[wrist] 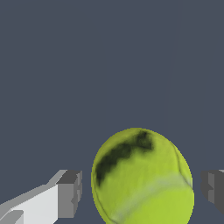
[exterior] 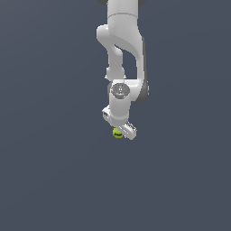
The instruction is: Pick up the object and move it to a goal position.
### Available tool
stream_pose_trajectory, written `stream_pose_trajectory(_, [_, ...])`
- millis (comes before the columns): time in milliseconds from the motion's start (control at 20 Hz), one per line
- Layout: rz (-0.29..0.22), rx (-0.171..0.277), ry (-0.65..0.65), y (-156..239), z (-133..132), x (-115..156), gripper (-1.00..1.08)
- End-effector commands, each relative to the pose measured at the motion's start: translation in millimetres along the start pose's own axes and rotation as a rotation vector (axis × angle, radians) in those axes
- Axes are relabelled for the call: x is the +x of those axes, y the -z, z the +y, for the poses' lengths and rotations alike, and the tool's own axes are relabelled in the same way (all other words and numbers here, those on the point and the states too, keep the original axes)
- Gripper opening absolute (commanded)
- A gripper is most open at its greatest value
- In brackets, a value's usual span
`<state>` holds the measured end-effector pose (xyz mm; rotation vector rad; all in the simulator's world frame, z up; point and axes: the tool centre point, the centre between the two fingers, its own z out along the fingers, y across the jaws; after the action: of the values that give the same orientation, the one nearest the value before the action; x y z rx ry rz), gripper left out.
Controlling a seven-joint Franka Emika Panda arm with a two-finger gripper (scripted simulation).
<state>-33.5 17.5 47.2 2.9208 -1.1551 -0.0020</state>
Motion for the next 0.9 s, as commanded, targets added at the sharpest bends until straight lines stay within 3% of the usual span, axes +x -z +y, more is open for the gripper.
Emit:
stream_pose_trajectory(0, [0.001,0.001,0.000,-5.1,-0.6,0.5,1.00])
stream_pose_trajectory(100, [0.001,0.001,0.000,-6.1,-0.9,0.7,1.00])
stream_pose_trajectory(150, [0.001,0.001,0.000,-6.1,-0.9,0.7,-1.00])
stream_pose_trajectory(850, [0.001,0.002,0.000,-0.1,0.1,2.9,-1.00])
